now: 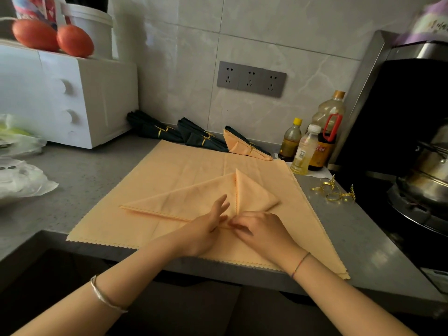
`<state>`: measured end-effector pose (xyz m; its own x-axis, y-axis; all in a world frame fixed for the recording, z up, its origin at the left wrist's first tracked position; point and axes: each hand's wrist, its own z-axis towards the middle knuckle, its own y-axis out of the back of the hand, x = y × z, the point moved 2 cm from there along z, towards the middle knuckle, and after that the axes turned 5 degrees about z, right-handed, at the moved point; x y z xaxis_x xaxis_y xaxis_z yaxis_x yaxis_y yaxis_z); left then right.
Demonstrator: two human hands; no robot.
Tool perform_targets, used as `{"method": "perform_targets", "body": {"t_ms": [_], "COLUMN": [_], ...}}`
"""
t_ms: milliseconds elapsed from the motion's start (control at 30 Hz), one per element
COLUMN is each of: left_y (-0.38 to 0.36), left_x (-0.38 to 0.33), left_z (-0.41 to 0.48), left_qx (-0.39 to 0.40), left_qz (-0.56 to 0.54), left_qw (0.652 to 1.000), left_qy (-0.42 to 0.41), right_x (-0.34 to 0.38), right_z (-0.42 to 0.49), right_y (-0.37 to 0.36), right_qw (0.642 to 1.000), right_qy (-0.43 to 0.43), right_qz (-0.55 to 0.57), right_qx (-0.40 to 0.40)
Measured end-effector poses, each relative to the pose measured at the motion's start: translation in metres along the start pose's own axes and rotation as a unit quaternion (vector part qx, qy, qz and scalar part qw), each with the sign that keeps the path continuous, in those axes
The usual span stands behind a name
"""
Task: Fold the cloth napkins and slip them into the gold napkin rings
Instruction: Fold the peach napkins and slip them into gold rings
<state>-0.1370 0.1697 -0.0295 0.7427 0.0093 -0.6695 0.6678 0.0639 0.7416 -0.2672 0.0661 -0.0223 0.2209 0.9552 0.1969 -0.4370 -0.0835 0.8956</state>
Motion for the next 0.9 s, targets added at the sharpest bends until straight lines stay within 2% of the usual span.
{"method": "perform_targets", "body": {"t_ms": [200, 267, 367, 433, 567, 667, 733, 833, 900], "left_y": [0.008, 0.017, 0.04, 0.053, 0.058, 0.057, 0.056, 0.056, 0.055], "left_x": [-0.004, 0.0, 0.011, 0.018, 0.028, 0.026, 0.031, 0.032, 0.034], "left_z": [0.005, 0.008, 0.005, 0.004, 0.008, 0.007, 0.009, 0.014, 0.016], "left_qx": [0.001, -0.021, -0.064, -0.071, -0.035, -0.048, -0.064, -0.059, -0.052], "left_qz": [-0.092, -0.021, 0.159, 0.257, 0.433, 0.483, 0.495, 0.496, 0.486], "left_qw": [0.996, 0.999, 0.984, 0.963, 0.893, 0.841, 0.819, 0.81, 0.816], "left_qy": [-0.001, -0.015, -0.039, -0.05, -0.113, -0.24, -0.284, -0.307, -0.309], "right_x": [-0.002, -0.005, -0.023, -0.04, -0.06, -0.061, -0.057, -0.053, -0.053], "right_z": [0.002, -0.003, -0.018, -0.034, -0.059, -0.067, -0.067, -0.064, -0.063], "right_y": [-0.007, -0.001, 0.017, 0.031, 0.043, 0.041, 0.04, 0.04, 0.04], "right_qw": [0.997, 0.997, 0.999, 0.999, 0.998, 0.998, 0.999, 0.999, 0.999], "right_qy": [0.048, 0.054, 0.018, -0.018, -0.053, -0.051, -0.03, 0.0, -0.008], "right_qz": [-0.056, -0.038, 0.013, 0.031, 0.035, 0.02, -0.011, -0.031, -0.019], "right_qx": [-0.038, -0.026, -0.028, -0.036, -0.019, -0.004, 0.011, 0.02, 0.025]}}
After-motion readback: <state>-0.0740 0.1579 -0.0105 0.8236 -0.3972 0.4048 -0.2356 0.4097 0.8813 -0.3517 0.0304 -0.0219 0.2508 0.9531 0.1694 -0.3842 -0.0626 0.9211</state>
